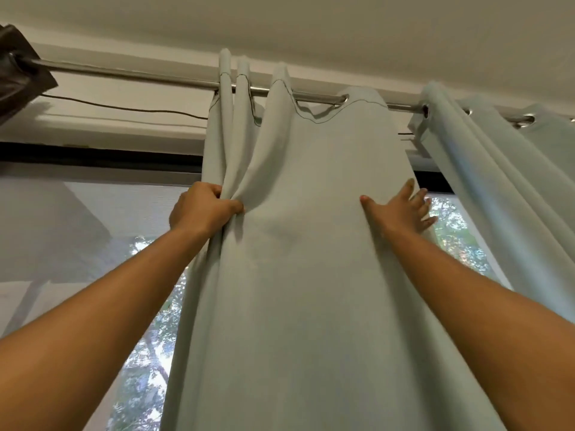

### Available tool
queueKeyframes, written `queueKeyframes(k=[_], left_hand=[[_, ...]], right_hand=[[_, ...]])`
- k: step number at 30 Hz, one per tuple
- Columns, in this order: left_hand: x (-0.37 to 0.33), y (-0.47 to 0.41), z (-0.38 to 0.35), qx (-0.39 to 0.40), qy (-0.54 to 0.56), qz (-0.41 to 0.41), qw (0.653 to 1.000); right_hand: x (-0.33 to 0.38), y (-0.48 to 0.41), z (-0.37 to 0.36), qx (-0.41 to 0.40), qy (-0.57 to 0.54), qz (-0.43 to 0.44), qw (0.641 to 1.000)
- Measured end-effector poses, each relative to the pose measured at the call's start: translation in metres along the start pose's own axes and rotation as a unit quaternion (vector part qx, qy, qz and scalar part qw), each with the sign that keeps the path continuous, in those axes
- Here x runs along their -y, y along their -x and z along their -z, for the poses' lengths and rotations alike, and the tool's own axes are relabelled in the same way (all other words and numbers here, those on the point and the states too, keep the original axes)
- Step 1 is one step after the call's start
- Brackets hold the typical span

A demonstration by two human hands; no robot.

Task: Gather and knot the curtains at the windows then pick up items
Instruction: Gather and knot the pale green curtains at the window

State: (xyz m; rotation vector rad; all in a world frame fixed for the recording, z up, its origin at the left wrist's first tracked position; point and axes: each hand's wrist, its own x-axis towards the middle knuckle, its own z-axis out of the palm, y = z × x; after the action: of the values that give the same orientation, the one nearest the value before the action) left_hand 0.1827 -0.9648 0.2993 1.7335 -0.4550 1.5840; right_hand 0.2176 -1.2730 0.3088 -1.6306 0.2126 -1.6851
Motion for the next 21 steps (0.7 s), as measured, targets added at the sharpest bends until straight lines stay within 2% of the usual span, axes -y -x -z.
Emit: queueKeyframes(k=[2, 4, 6, 7, 8, 10, 15, 18, 21], left_hand=[[-0.001, -0.008, -0.005, 0.018, 0.049, -0.007, 0.999], [-0.002, -0.022, -0.008, 0.067, 0.148, 0.011, 0.987], [-0.006, -0.040, -0.011, 0.093, 0.202, 0.034, 0.974], [-0.009, -0.049, -0.011, 0.098, 0.199, 0.040, 0.974], [-0.012, -0.057, -0.011, 0.104, 0.192, 0.040, 0.975], [-0.017, -0.067, -0.010, 0.118, 0.179, 0.040, 0.976], [-0.010, -0.077, -0.004, 0.142, 0.167, 0.044, 0.975], [0.001, -0.083, 0.007, 0.149, 0.207, 0.048, 0.966], [0.008, -0.090, 0.023, 0.168, 0.222, 0.050, 0.959]], right_hand=[[-0.024, -0.037, -0.004, 0.034, -0.017, -0.051, 0.998], [-0.036, -0.066, -0.005, 0.102, -0.141, -0.104, 0.979], [-0.037, -0.085, -0.008, 0.178, -0.338, -0.142, 0.913], [-0.034, -0.093, -0.008, 0.208, -0.392, -0.136, 0.886], [-0.029, -0.099, -0.007, 0.230, -0.407, -0.103, 0.878], [-0.015, -0.111, -0.008, 0.235, -0.383, -0.014, 0.893], [0.038, -0.103, -0.019, 0.120, -0.308, 0.091, 0.939], [0.090, -0.086, -0.027, 0.135, -0.337, 0.132, 0.922], [0.165, -0.027, -0.041, 0.232, -0.332, 0.228, 0.885]])
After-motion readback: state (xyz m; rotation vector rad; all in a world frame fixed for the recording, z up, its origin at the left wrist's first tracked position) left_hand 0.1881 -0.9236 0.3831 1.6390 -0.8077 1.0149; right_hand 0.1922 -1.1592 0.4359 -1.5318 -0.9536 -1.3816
